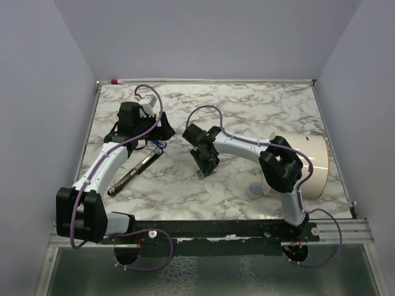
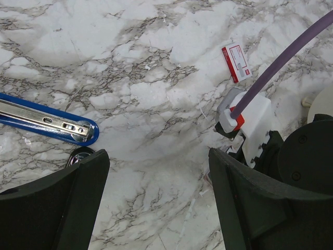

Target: Unload the staples from the stapler

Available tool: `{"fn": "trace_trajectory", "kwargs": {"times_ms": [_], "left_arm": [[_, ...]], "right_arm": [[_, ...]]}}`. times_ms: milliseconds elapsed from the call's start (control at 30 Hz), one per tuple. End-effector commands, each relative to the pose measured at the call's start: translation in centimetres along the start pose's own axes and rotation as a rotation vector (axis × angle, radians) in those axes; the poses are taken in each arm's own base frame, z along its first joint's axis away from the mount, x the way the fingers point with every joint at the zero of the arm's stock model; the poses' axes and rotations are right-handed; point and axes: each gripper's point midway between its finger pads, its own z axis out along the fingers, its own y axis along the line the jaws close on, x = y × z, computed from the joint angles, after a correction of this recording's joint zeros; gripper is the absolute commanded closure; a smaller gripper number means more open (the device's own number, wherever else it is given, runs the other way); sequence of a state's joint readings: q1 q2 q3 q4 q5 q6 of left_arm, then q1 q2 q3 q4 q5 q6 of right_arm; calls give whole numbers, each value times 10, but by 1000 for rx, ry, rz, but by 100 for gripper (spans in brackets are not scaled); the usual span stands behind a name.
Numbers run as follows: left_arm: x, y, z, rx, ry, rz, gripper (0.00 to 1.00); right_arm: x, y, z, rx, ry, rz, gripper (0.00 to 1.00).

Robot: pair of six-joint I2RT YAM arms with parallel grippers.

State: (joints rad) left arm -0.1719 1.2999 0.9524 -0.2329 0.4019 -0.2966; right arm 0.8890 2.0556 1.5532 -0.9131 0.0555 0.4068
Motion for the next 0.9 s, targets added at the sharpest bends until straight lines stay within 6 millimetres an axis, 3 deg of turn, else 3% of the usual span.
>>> {"fn": "trace_trajectory", "kwargs": {"times_ms": [0, 533, 867], "left_arm": [[-4, -6, -3, 30, -21, 13, 20], [-3, -5, -2, 31, -18, 13, 20], [-5, -4, -1, 24, -25, 14, 20]], "right_arm": [[-7, 1, -1, 36, -16, -2, 72], [-14, 3, -14, 29, -61, 11, 84], [-36, 10, -61, -93, -226, 36, 84]]}}
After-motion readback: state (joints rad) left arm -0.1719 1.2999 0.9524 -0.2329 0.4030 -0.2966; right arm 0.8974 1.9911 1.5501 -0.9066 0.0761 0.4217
